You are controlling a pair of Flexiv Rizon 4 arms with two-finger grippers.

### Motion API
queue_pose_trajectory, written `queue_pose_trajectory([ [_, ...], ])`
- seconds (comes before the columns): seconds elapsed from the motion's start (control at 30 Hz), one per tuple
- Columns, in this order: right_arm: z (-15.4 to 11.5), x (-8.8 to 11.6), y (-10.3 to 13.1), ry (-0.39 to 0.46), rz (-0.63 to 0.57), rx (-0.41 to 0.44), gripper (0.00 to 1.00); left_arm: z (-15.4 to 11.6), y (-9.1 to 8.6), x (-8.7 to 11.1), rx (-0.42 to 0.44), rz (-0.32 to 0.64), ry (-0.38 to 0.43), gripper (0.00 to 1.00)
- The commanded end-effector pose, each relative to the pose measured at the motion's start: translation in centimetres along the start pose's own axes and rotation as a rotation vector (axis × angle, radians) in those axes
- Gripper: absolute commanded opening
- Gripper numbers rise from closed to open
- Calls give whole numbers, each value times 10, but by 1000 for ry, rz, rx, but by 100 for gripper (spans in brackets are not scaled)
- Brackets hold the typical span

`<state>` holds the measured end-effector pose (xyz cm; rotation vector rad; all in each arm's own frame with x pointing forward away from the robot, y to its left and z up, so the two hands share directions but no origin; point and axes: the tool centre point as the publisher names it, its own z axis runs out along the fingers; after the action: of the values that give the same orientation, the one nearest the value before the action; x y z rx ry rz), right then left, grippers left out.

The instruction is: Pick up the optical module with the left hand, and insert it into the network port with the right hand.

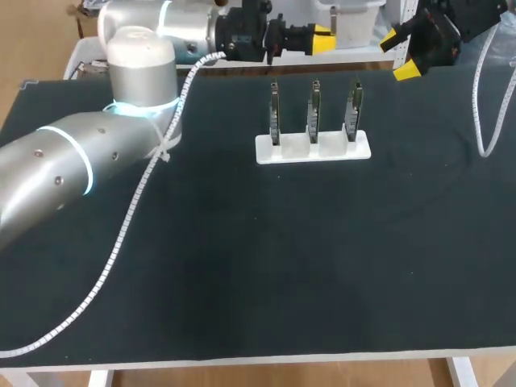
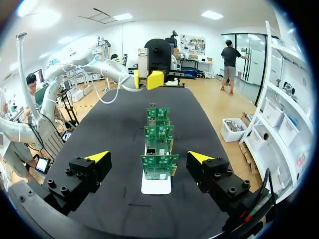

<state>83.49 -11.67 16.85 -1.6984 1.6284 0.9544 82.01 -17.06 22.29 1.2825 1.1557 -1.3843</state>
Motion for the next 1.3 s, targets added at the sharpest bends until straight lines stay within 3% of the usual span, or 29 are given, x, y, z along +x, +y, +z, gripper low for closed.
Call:
queue_pose_trajectory([
  [0.03,-2,0,-8,-2,0,-948,100,9,-2,2,-1,-12,-5,0],
  [0.57,-2,0,-8,-2,0,-948,100,2,25,-3,-45,-49,79,0],
  [0.8,-2,0,-8,-2,0,-948,100,-4,29,-6,-117,-45,28,0],
  [0.9,-2,0,-8,-2,0,-948,100,5,30,-4,-108,-52,56,0],
  [1.3,-2,0,-8,-2,0,-948,100,32,27,10,-82,-77,13,0],
])
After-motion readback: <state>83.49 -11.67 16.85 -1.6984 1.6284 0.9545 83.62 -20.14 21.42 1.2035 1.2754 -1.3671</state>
